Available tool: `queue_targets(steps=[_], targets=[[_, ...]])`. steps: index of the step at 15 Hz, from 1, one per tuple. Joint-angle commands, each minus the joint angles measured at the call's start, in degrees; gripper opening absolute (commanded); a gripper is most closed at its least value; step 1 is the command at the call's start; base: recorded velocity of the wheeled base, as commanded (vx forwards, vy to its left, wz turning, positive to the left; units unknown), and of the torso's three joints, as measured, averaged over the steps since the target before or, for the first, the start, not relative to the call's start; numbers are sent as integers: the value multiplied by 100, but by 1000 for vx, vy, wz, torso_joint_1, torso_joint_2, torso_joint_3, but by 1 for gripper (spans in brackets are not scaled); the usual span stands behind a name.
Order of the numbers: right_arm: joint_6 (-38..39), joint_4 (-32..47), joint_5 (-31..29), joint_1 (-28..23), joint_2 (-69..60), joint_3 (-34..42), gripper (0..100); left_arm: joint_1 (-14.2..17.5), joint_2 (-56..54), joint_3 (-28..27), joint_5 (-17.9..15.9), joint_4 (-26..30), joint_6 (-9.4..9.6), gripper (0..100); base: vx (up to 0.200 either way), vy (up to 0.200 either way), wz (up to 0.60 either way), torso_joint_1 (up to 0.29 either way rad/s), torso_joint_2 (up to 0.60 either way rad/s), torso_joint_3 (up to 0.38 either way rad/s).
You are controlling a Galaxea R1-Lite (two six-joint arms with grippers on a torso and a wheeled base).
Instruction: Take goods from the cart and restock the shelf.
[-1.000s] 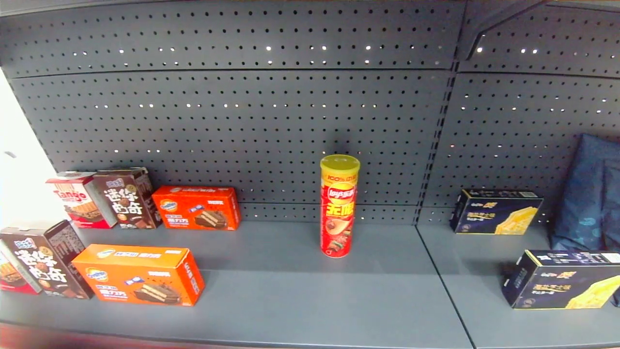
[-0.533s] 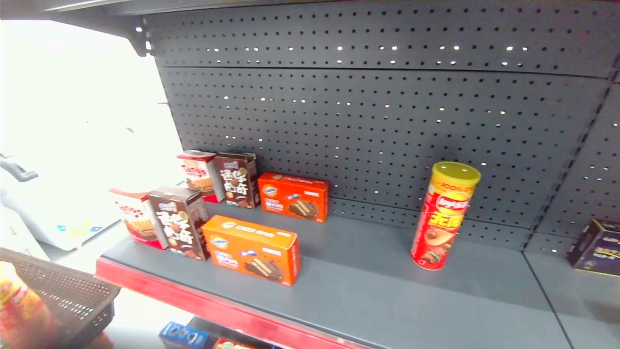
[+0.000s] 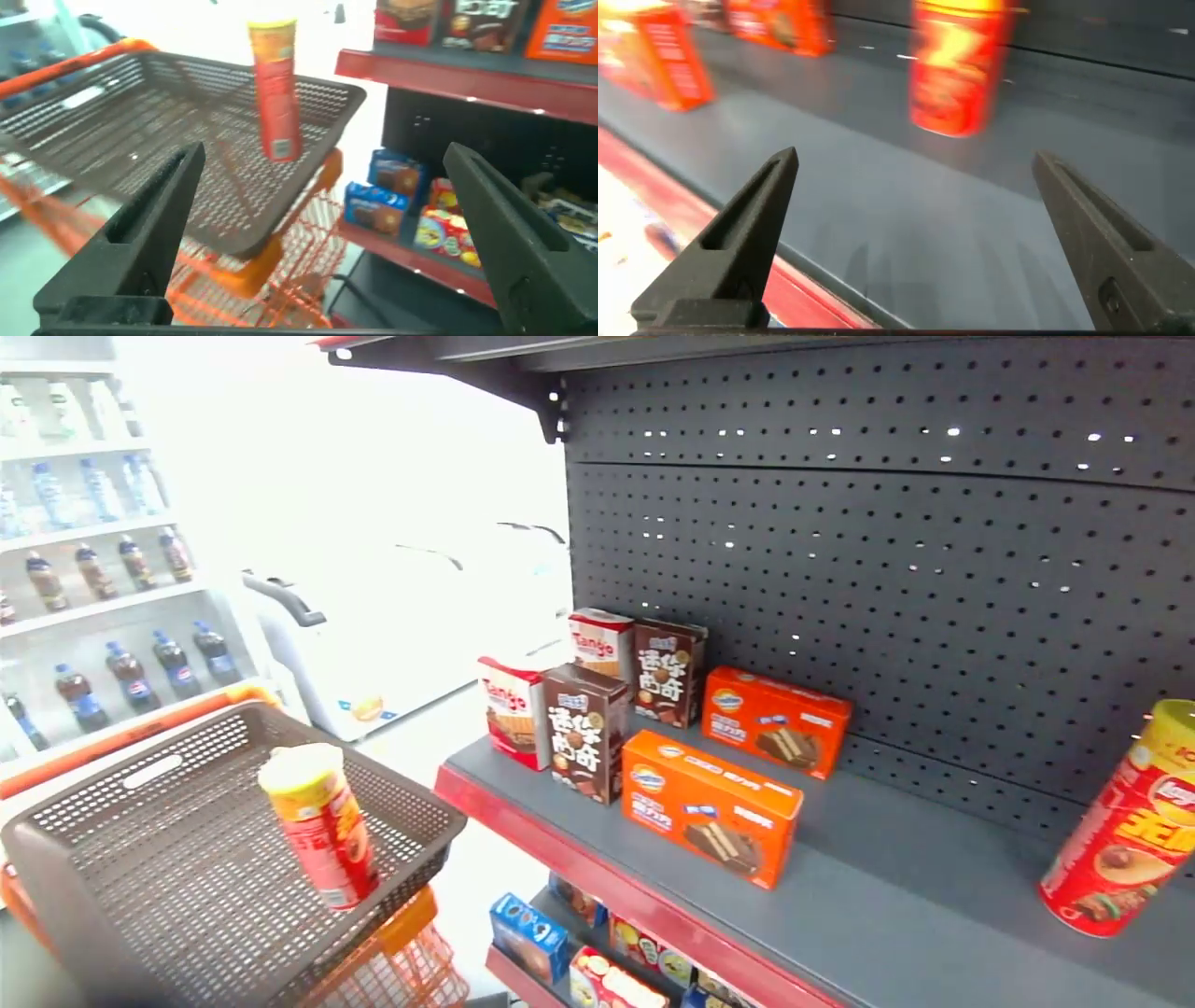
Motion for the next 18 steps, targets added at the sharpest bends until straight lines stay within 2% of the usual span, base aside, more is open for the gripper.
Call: queue_targets(steps=[1, 3, 11, 12, 14, 16, 18], targets=[[-3, 0, -1, 1, -1, 0, 100, 0, -2, 0, 1, -1, 2, 100, 0, 0, 600, -2, -2, 2], [-3, 0, -1, 1, -1, 0, 100, 0, -2, 0, -8, -1, 11, 100, 0, 0, 600, 7, 7, 2], [-21, 0, -1, 1, -1, 0, 100, 0, -2, -70, -8, -37, -7, 100, 0, 0, 0, 0, 0, 0], [-21, 0, -1, 1, -1, 0, 100, -97, 481, -1046, -52, 69, 28, 100, 0, 0, 0, 0, 0, 0], [-21, 0, -1, 1, -1, 0, 100, -149, 2300, -2637, -34, 324, 81, 100, 0, 0, 0, 0, 0, 0], [-21, 0, -1, 1, -1, 0, 100, -123, 3592, -3146, 54, 262, 424, 100, 0, 0, 0, 0, 0, 0], [-21, 0, -1, 1, -1, 0, 100, -132, 4348, -3375, 370, 262, 406, 100, 0, 0, 0, 0, 0, 0]])
